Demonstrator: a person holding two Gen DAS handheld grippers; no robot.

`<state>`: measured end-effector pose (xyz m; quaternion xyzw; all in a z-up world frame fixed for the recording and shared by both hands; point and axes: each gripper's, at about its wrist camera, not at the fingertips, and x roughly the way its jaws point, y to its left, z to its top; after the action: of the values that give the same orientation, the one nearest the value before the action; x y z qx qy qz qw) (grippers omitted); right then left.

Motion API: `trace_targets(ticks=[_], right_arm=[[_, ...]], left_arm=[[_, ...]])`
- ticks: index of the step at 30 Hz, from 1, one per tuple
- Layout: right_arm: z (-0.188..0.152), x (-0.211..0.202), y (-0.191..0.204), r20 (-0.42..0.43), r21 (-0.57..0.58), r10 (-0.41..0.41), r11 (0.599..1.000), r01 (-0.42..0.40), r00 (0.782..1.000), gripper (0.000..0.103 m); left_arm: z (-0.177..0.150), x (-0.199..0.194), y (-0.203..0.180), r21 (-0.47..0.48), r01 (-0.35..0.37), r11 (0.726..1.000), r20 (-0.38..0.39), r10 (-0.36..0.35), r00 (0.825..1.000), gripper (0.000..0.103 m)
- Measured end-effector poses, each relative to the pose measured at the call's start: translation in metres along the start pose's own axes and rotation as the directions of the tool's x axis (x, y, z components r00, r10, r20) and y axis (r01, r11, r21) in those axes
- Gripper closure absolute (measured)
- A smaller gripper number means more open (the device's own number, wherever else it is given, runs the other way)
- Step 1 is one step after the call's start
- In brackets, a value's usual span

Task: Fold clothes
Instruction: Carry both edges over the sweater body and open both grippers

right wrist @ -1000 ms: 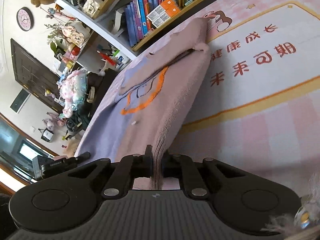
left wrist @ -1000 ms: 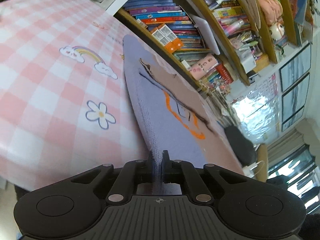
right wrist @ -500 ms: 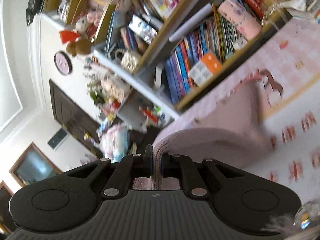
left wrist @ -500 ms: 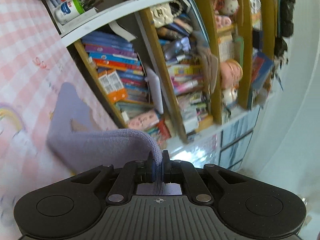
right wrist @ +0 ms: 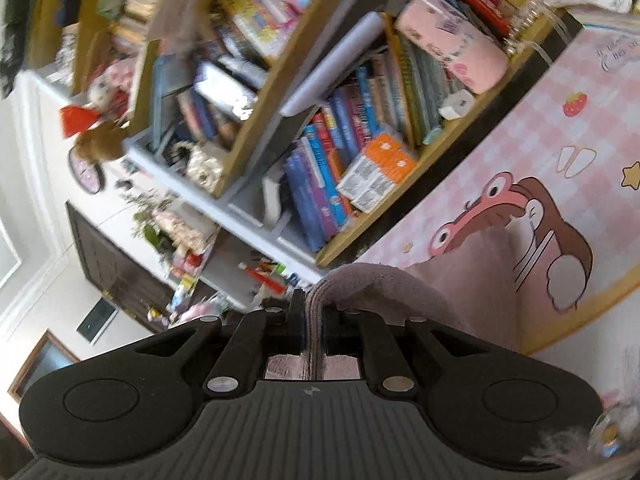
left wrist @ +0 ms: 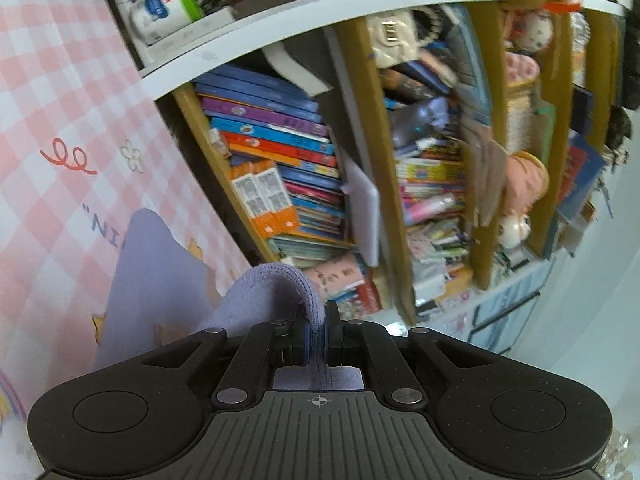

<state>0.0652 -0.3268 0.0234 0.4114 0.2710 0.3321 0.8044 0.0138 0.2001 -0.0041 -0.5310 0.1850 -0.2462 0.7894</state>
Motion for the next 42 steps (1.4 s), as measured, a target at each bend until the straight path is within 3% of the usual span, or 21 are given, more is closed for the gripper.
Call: trace_targets(ticks=[8, 11, 15, 21, 42], right_arm=[[0.014, 0.047, -0.05, -0.038, 0.079, -0.084, 0.993, 0.087, 0.996, 0.094], [0.011, 0.06, -0.071, -0.06, 0.106, -0.113, 0.987, 0.119, 0.992, 0.092], [0.01, 0.059, -0.082, -0.049, 0.14, -0.079, 0.987, 0.086, 0.996, 0.086], [0.008, 0.058, -0.085, -0.031, 0.143, -0.077, 0.986, 0.081, 0.997, 0.085], [0.007, 0.056, -0.089, -0.003, 0.158, -0.069, 0.985, 0.069, 0.998, 0.083]], left_arm=[[0.009, 0.033, 0.051, -0.093, -0.092, 0.991, -0.031, 0.089, 0.996, 0.096], [0.008, 0.036, 0.067, -0.139, -0.096, 0.986, -0.046, 0.09, 0.995, 0.092], [0.008, 0.036, 0.077, -0.183, -0.068, 0.981, -0.036, 0.063, 0.997, 0.087], [0.007, 0.039, 0.073, -0.135, -0.082, 0.987, -0.044, 0.077, 0.996, 0.086], [0.009, 0.039, 0.074, -0.106, -0.12, 0.987, -0.031, 0.117, 0.993, 0.083]])
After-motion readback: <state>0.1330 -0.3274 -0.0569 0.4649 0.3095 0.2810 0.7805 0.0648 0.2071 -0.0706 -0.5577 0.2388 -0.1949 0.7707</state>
